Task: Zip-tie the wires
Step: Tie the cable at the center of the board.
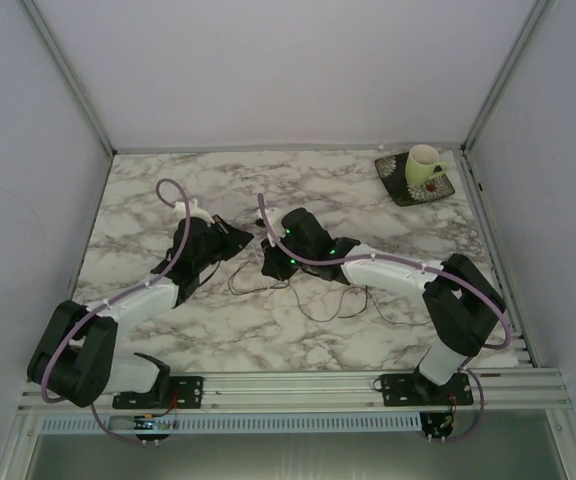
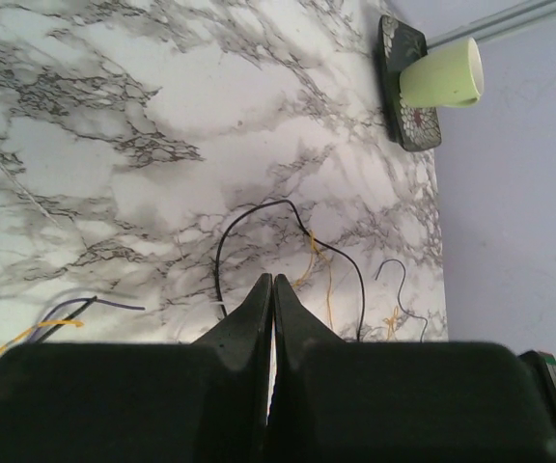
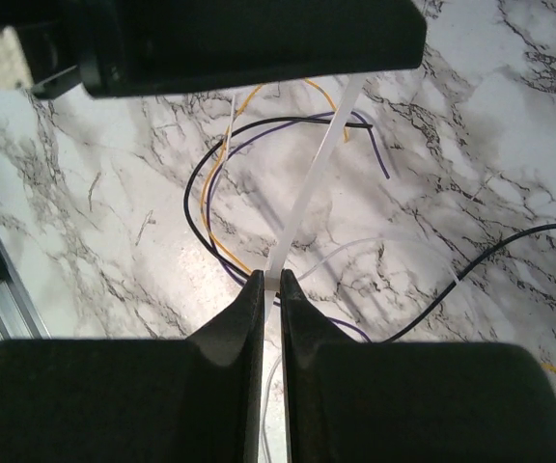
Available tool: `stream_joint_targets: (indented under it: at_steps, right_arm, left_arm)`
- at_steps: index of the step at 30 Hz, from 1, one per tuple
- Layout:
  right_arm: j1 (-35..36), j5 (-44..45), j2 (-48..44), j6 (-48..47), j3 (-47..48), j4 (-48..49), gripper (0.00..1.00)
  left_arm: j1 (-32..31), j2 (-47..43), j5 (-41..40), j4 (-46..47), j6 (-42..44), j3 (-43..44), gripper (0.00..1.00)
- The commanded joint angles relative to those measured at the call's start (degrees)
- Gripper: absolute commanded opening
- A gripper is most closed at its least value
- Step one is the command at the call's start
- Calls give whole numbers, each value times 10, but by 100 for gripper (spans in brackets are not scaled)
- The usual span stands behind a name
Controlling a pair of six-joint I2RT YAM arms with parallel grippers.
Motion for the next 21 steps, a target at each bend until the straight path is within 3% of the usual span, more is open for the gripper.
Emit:
stream_joint_targets:
  at_steps: [1,21]
  right_arm:
    - [22,-10,0,15,-12,-35,0]
    - [44,-5,21,27,-27,-40,0]
  left_arm:
    - [27,11,-15,39,10,37,0]
    - [63,66,8,50,19,86,0]
